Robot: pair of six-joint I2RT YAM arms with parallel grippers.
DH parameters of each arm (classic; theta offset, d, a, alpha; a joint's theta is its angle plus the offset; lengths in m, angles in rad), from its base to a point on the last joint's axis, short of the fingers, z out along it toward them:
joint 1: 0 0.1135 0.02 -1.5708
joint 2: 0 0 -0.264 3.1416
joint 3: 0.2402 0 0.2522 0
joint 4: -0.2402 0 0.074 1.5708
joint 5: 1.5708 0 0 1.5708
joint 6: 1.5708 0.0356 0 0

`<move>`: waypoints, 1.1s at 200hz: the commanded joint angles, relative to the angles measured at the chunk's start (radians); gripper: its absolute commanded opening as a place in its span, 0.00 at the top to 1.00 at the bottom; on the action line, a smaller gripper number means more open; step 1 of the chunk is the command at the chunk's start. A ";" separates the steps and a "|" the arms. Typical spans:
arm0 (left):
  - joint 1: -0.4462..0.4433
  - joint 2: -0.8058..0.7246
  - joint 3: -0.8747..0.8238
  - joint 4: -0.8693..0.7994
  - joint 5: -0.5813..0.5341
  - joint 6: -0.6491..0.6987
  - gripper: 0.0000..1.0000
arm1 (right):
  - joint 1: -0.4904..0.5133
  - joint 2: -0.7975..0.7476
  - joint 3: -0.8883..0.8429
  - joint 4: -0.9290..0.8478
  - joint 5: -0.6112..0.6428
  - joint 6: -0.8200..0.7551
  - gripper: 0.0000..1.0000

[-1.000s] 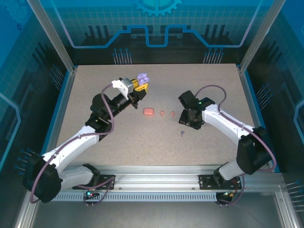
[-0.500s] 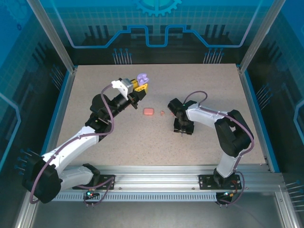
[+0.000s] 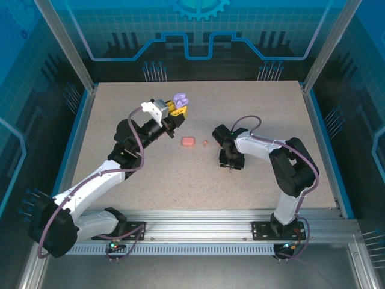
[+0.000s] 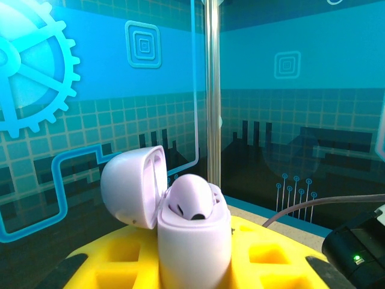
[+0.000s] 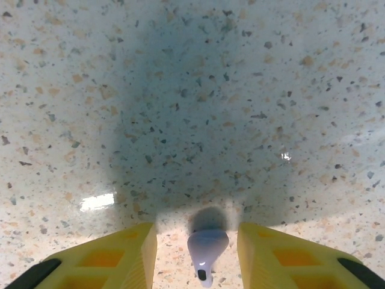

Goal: Insert wireless bluetooth earbuds into charging case

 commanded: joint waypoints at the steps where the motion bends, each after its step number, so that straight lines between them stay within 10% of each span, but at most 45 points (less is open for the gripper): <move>1: -0.008 -0.011 0.021 0.021 -0.004 -0.006 1.00 | -0.018 0.007 -0.027 -0.001 0.000 -0.008 0.62; 220: -0.012 -0.006 0.042 0.006 0.002 -0.013 1.00 | -0.046 -0.264 -0.112 0.125 -0.088 -0.042 0.84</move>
